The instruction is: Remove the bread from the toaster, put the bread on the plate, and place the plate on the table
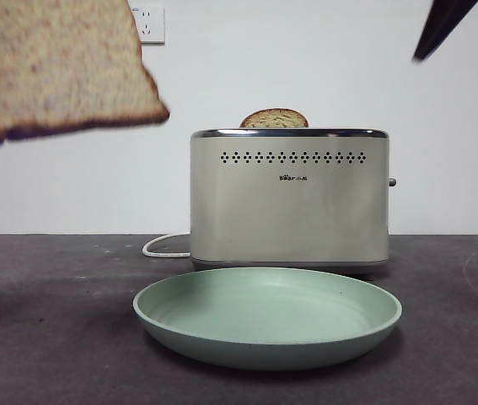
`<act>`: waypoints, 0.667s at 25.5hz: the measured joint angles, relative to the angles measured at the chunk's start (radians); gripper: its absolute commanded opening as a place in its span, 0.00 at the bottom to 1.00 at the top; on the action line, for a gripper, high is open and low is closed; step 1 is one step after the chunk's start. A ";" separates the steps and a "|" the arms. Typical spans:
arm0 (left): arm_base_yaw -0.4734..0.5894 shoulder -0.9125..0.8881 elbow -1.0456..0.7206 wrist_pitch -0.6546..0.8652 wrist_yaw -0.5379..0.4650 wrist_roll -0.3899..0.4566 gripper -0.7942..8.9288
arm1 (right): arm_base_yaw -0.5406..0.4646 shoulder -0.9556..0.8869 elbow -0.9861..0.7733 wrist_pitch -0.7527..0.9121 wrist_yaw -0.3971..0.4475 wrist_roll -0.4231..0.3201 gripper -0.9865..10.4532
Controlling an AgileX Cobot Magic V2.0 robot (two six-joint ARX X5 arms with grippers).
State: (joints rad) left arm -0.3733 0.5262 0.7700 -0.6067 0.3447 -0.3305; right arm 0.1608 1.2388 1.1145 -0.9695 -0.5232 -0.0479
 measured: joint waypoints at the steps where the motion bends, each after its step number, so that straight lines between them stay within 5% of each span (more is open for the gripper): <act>1: 0.000 -0.004 0.000 0.002 0.004 -0.003 0.08 | 0.014 0.026 0.000 0.013 0.002 0.000 0.62; 17: 0.000 -0.003 0.000 -0.001 0.051 -0.011 0.08 | 0.182 0.517 0.000 0.227 0.007 0.003 0.48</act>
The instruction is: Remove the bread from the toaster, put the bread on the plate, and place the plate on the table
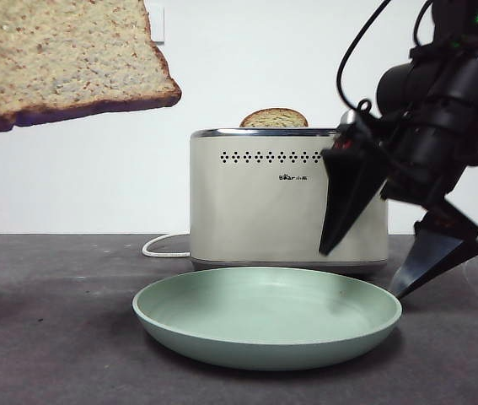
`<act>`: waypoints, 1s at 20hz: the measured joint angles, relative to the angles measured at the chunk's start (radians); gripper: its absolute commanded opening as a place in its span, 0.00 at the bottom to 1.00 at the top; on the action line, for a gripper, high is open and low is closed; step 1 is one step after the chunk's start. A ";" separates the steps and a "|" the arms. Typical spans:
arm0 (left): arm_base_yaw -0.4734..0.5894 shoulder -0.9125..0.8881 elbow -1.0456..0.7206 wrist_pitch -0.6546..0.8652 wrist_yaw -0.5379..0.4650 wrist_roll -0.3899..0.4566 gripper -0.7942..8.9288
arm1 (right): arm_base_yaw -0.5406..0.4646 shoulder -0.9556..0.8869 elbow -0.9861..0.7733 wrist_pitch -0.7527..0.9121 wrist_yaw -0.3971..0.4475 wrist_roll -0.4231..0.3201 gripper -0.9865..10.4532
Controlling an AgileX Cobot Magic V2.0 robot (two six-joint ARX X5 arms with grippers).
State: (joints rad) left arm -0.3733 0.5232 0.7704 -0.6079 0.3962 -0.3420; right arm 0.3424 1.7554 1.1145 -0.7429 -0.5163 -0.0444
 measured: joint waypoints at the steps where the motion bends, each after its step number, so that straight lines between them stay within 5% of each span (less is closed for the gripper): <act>1: 0.000 0.000 0.000 0.000 0.000 0.000 0.08 | 0.007 0.015 0.000 0.010 0.000 0.000 0.44; 4: 0.000 0.000 0.000 0.000 0.000 0.000 0.08 | 0.022 0.029 0.000 0.044 0.001 0.000 0.19; 7: 0.000 0.000 0.000 0.000 0.000 0.000 0.08 | 0.024 0.029 0.000 0.061 0.014 0.001 0.08; 15: 0.000 0.000 0.000 0.000 0.071 -0.018 0.07 | 0.026 0.018 0.000 0.083 0.075 0.037 0.07; 20: 0.000 0.000 0.000 0.004 0.161 -0.038 0.07 | 0.073 -0.204 0.001 0.114 0.082 0.095 0.07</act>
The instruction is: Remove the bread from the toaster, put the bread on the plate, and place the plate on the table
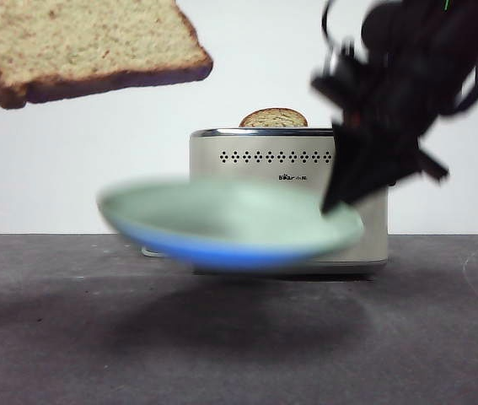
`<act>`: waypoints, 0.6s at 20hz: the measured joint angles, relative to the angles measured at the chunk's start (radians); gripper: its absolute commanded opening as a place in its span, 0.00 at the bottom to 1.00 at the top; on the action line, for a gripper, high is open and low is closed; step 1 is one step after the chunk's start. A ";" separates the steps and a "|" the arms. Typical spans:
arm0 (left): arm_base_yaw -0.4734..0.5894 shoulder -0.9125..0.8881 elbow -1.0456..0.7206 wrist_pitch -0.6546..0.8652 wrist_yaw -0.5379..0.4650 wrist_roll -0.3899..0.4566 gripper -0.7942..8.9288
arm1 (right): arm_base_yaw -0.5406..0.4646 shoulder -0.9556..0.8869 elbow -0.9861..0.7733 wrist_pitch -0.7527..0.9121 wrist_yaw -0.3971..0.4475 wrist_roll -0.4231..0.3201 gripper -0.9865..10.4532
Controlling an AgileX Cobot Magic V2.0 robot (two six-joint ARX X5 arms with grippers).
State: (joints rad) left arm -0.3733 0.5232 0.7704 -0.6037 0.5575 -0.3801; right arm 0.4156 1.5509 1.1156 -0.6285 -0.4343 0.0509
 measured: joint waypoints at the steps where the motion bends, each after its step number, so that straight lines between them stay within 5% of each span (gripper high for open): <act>1: 0.000 0.000 0.000 0.010 0.029 -0.012 0.07 | 0.008 -0.038 0.001 -0.001 0.000 0.013 0.07; 6: 0.000 0.000 0.000 0.174 0.129 -0.118 0.07 | 0.125 -0.152 0.001 -0.010 0.058 0.051 0.07; 12: 0.006 0.077 0.000 0.056 0.107 -0.105 0.07 | 0.299 -0.153 0.001 0.005 0.178 0.083 0.07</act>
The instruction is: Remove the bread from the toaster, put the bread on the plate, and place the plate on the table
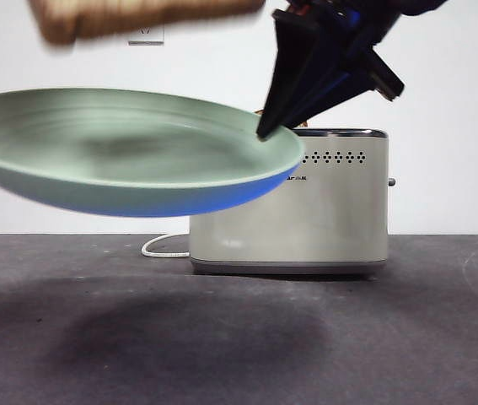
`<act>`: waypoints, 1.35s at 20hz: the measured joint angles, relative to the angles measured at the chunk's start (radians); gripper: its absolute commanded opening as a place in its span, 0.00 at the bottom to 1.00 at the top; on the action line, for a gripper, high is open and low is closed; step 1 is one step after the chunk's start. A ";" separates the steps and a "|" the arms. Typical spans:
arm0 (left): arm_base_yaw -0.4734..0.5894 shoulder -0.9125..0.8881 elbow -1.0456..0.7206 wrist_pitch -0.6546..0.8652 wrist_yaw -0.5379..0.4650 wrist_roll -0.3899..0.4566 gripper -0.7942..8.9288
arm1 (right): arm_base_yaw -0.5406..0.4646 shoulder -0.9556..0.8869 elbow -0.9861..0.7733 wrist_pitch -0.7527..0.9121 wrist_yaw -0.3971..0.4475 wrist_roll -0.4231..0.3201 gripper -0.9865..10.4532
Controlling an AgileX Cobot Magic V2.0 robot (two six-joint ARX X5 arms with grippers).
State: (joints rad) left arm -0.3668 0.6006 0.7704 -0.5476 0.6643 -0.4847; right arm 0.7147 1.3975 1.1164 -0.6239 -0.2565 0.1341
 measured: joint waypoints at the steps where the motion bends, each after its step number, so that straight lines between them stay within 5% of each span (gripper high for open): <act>1: 0.006 0.026 0.000 -0.032 -0.008 0.022 0.07 | 0.007 0.000 0.000 0.003 0.006 0.005 0.07; 13: 0.072 0.369 0.000 -0.052 -0.048 0.171 0.08 | 0.006 0.000 0.000 -0.002 0.028 0.012 0.07; 14: 0.072 0.388 0.000 -0.051 -0.056 0.172 0.12 | 0.006 0.000 0.000 -0.003 0.028 0.011 0.07; 17: 0.072 0.413 0.000 -0.051 -0.082 0.175 0.48 | 0.006 0.000 0.000 -0.005 0.012 0.012 0.07; 27: 0.072 0.385 0.094 -0.066 -0.072 0.191 0.51 | 0.006 0.001 0.000 -0.026 -0.023 0.018 0.07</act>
State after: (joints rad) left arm -0.2943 0.9855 0.8642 -0.6132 0.5922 -0.2935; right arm 0.7208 1.3983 1.1164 -0.6502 -0.2790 0.1520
